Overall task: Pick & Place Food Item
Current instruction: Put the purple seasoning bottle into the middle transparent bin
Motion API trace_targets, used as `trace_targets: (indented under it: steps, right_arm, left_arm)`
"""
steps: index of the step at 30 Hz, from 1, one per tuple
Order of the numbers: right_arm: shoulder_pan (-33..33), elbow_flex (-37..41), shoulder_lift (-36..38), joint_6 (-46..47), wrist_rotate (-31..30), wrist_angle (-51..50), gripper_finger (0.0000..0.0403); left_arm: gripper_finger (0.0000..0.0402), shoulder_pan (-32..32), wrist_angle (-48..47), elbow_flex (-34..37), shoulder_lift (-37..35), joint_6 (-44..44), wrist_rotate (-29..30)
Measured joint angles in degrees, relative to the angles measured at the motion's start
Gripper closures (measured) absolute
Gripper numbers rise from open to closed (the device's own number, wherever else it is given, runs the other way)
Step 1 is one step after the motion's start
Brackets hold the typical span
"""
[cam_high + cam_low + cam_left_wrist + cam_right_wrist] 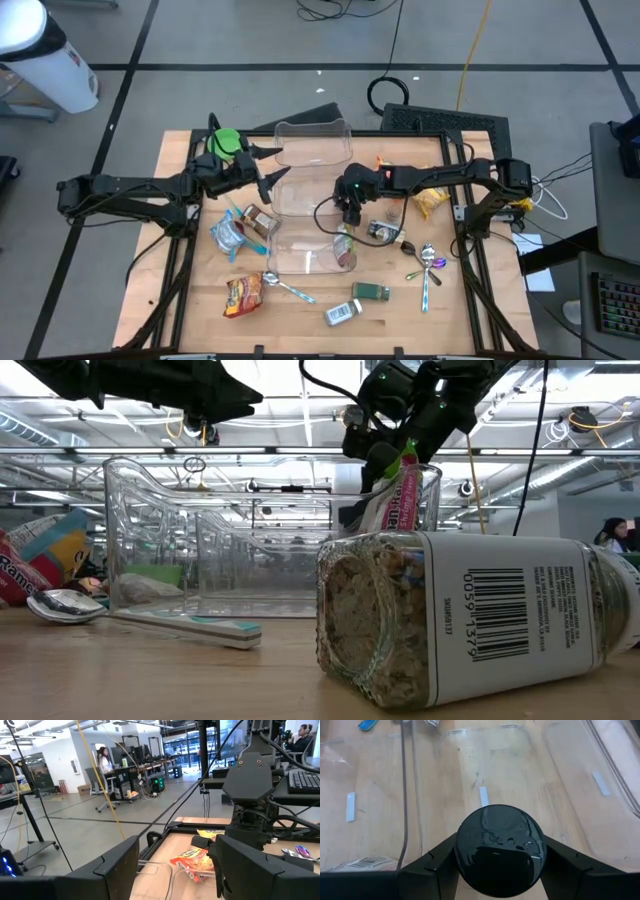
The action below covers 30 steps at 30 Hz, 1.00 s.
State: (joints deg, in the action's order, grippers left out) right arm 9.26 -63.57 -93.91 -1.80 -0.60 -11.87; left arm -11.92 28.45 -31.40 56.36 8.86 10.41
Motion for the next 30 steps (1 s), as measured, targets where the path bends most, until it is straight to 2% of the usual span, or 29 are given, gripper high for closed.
trace_targets:
  steps: [3, 22, 30]
  right_arm:
    - [0.0, 0.0, 0.0, 0.0, 2.4, 0.0, 0.0200]
    - [0.0, 0.0, 0.0, -0.8, 2.4, -0.4, 0.0194]
    - [0.0, 0.0, 0.0, -0.4, 2.4, -0.3, 0.0162]
  left_arm:
    - [0.0135, 0.0, 0.0, 0.0, 0.0, 0.0, 0.0]
    - [0.0135, 0.0, 0.0, 0.0, 0.0, -0.1, 0.0]
    - [0.0135, 0.0, 0.0, 0.0, 0.0, -0.1, 0.0]
